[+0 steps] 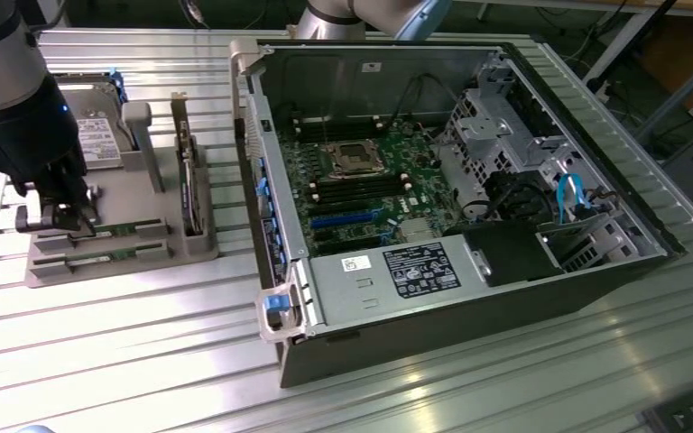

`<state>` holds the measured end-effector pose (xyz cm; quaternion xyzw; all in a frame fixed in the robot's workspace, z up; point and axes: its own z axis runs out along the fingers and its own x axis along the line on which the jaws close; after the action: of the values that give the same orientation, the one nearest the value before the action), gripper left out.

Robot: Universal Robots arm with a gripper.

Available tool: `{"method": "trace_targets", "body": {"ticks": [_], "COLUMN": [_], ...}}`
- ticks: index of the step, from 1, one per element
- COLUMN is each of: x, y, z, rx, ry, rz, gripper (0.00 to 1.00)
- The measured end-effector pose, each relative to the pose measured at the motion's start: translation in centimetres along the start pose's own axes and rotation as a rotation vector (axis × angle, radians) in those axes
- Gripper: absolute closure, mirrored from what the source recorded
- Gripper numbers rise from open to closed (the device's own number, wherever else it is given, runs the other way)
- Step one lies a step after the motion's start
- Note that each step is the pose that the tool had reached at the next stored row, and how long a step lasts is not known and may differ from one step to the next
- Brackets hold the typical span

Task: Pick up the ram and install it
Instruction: 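Pick up the ram and move it above insertion slot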

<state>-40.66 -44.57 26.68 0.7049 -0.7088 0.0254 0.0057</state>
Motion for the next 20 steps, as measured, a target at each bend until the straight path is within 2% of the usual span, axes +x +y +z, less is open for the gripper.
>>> {"method": "trace_targets", "body": {"ticks": [20], "x": [0.4], "y": [0.06], "z": [2.12], "rx": [0.0002], "ry": [-0.0001], "rz": [-0.004], "gripper": [0.70]}}
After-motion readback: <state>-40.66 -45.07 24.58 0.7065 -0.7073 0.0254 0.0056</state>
